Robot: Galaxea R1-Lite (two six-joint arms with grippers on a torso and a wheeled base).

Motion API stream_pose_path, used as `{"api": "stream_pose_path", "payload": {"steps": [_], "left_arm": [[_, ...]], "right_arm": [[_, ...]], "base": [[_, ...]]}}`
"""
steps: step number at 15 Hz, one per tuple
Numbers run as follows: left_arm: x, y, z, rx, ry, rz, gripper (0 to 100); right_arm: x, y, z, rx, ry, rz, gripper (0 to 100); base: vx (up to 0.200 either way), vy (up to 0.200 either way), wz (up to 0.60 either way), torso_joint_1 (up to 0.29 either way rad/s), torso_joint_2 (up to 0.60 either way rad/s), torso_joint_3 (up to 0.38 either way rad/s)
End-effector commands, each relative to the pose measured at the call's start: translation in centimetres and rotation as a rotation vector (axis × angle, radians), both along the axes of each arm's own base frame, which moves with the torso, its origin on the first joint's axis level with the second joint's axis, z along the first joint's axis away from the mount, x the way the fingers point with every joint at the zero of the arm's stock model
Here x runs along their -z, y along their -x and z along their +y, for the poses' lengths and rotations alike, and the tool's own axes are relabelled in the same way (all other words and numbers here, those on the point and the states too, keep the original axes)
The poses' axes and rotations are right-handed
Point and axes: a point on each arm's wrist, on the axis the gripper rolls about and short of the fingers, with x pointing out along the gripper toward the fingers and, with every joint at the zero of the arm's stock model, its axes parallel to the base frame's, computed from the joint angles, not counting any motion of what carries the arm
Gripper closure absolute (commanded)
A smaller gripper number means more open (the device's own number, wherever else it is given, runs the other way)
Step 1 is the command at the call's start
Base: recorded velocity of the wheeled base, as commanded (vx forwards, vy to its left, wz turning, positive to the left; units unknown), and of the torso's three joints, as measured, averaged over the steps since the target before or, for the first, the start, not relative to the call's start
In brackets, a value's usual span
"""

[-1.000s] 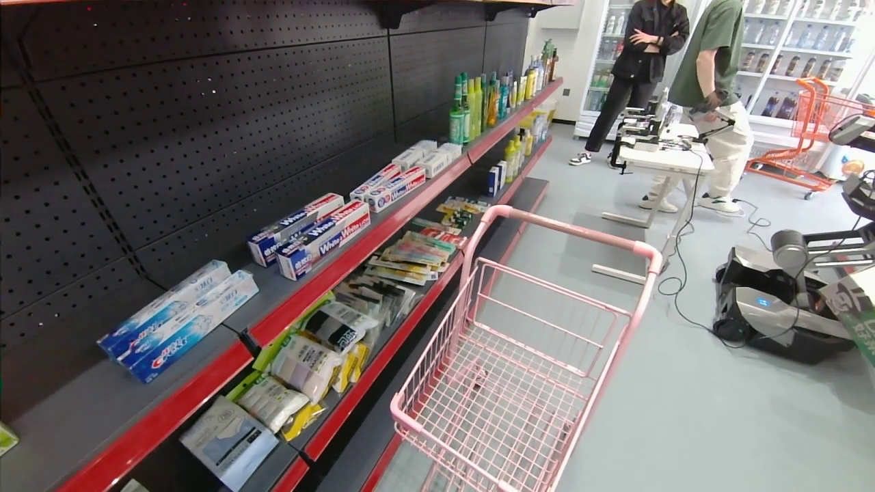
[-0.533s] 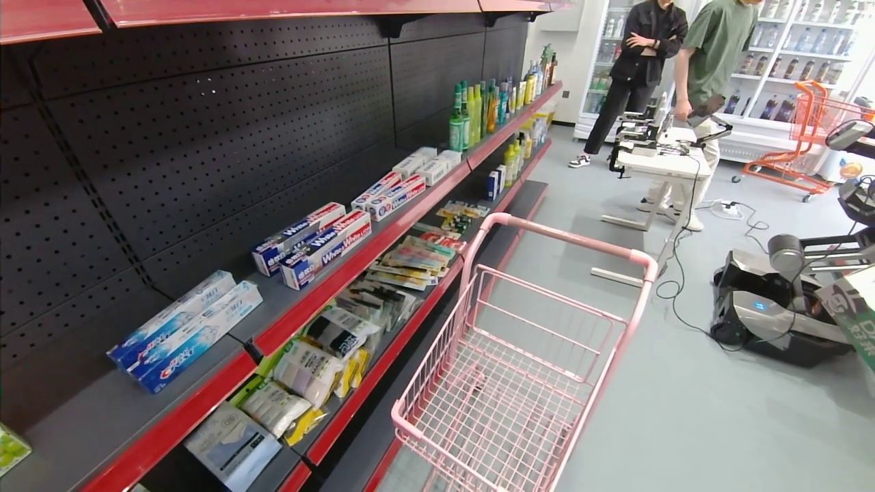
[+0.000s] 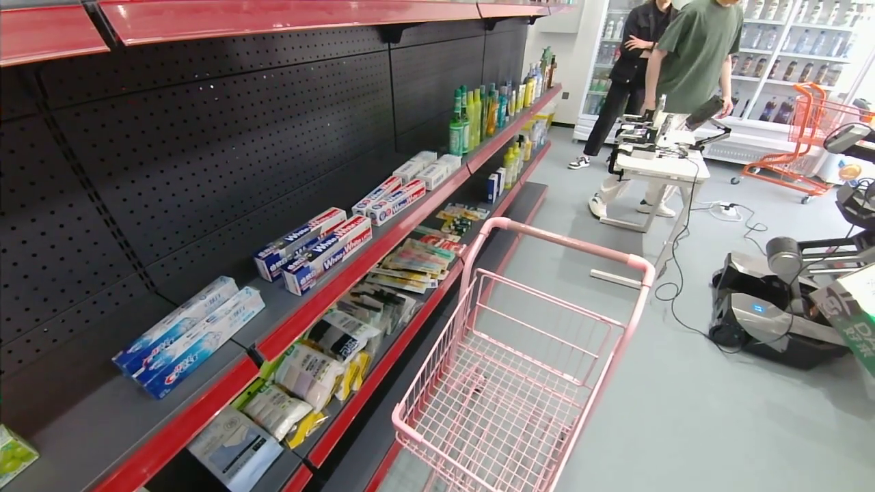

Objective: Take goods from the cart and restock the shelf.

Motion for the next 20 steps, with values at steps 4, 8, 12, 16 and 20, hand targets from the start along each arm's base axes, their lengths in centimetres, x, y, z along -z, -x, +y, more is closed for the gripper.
{"api": "stream_pose_path", "payload": {"steps": [4, 8, 12, 16, 20], "left_arm": [[-0.01, -0.01, 0.0, 0.0, 0.0, 0.001, 0], [-0.01, -0.01, 0.0, 0.0, 0.0, 0.001, 0], [-0.01, -0.01, 0.0, 0.0, 0.0, 0.001, 0], [-0.01, -0.01, 0.0, 0.0, 0.0, 0.001, 0], [-0.01, -0.01, 0.0, 0.0, 0.0, 0.001, 0]], "right_arm": [[0.1, -0.12, -0.01, 0.001, 0.007, 0.009, 100], [0.04, -0.15, -0.01, 0.0, 0.008, 0.009, 100], [0.25, -0.17, -0.01, 0.002, 0.01, 0.019, 100], [0.38, -0.17, -0.01, 0.002, 0.01, 0.023, 100], [0.38, -0.17, -0.01, -0.006, 0.021, 0.026, 100]], "base": [[0.0, 0.0, 0.3, 0.001, 0.0, 0.002], [0.0, 0.0, 0.6, 0.012, 0.0, 0.0], [0.0, 0.0, 0.6, -0.001, 0.0, 0.004], [0.0, 0.0, 0.6, -0.001, 0.0, 0.005], [0.0, 0.0, 0.6, -0.001, 0.0, -0.006]]}}
